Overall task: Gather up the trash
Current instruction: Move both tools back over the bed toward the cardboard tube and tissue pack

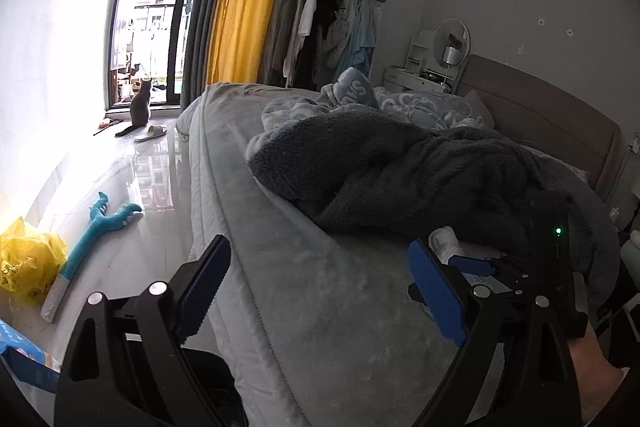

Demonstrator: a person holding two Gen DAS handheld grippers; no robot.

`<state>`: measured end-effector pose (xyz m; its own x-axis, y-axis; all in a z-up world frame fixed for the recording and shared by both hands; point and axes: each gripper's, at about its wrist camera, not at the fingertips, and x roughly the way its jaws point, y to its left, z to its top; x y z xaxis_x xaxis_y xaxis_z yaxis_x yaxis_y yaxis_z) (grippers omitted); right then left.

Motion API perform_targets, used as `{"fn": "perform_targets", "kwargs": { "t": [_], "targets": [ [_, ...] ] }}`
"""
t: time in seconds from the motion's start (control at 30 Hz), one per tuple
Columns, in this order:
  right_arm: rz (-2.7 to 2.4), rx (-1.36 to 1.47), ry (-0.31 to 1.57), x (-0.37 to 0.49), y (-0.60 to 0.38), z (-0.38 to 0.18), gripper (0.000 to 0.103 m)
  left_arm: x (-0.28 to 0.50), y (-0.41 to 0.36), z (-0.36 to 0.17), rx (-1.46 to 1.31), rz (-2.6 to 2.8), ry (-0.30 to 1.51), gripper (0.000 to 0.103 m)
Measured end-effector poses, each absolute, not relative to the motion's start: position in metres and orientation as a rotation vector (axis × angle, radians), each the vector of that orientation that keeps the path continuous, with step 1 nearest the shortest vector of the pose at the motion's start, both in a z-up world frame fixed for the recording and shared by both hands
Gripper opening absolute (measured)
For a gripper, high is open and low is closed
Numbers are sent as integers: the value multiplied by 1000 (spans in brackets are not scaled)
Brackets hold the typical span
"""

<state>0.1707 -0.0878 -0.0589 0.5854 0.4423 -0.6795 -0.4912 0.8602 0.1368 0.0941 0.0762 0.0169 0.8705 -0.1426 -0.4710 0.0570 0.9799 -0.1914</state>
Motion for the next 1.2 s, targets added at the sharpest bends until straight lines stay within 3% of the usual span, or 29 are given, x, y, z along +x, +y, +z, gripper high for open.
{"fn": "perform_targets", "kwargs": {
  "t": [0.6, 1.13, 1.2],
  "targets": [
    [423, -8, 773, 180, -160, -67, 85, 114, 21, -6, -175, -202, 581, 92],
    [458, -29, 900, 187, -164, -111, 85, 135, -23, -41, -199, -271, 686, 92],
    [455, -16, 901, 188, -167, -111, 75, 135, -30, -44, -179, -269, 686, 92]
  ]
}}
